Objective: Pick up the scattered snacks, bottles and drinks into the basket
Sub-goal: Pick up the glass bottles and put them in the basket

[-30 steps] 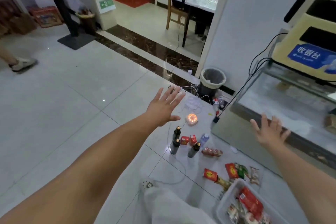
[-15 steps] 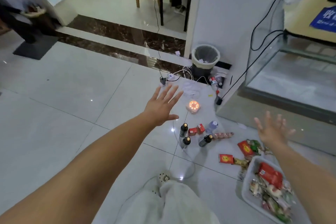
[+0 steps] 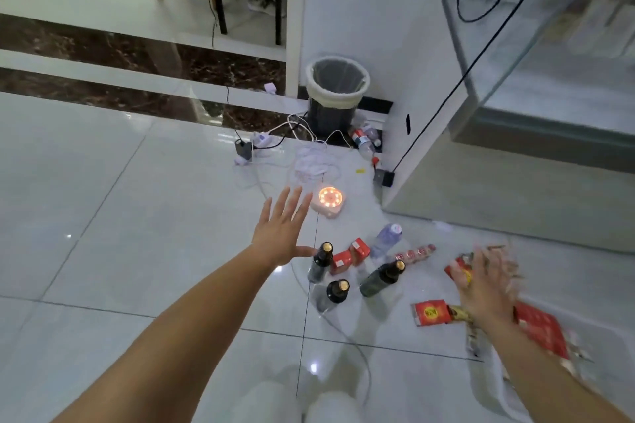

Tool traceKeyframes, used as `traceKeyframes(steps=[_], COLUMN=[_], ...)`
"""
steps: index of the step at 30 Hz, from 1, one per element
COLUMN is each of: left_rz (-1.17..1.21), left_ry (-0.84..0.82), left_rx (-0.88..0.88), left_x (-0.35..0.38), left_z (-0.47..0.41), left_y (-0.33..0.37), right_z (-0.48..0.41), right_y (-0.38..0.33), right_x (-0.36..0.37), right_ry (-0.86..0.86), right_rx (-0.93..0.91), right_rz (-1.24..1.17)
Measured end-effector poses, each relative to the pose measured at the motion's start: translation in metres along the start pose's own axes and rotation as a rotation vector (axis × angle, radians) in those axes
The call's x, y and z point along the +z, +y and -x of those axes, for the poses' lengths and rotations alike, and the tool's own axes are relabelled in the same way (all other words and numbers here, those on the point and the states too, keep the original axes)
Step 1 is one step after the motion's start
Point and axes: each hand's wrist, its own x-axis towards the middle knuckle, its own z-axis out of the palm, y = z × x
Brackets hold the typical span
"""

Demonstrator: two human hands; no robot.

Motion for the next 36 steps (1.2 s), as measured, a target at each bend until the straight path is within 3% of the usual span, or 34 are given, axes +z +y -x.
traceKeyframes(steps=[4, 6, 8, 11, 17, 20, 26, 32, 36], left_rz=[0.26, 0.468, 0.75, 1.026, 0.923, 1.054, 1.102, 1.627, 1.54], left_ry=[-0.073, -0.089, -0.132, -0.13, 0.058, 0.039, 0.08, 0.242, 0.16], left_rx=[-0.094, -0.083, -0.025, -0.016, -0.221, -0.226, -0.298, -0.833, -0.756], left_x=[0.16, 0.218, 0.257, 0.283, 0.295, 0.298, 0.298, 0.259, 0.157], left_z=[-0.055, -0.079, -0.093, -0.095, -0.097, -0.095, -0.088, -0.045, -0.006], left_y=[-0.013, -0.011, -0.005, 0.008, 0.014, 0.02, 0.023, -0.001, -0.007], right_z=[-0.026, -0.024, -0.017, -0.006, -0.005, -0.011, -0.013, 0.036, 0.075], right_y=[0.02, 0.03, 0.036, 0.023, -0.051, -0.07, -0.069, -0.054, -0.049], right_x=[0.19, 0.261, 0.316, 0.36, 0.37, 0.373, 0.375, 0.311, 0.207], right_ry=[0.057, 0.17, 0.235, 0.169, -0.066, -0.13, -0.111, -0.118, -0.137], right_rx=[-0.003, -0.114, -0.252, -0.38, -0.303, -0.247, -0.172, -0.089, 0.001], right_rz=[-0.116, -0.146, -0.157, -0.318, -0.807, -0.937, -0.997, -0.97, -0.928])
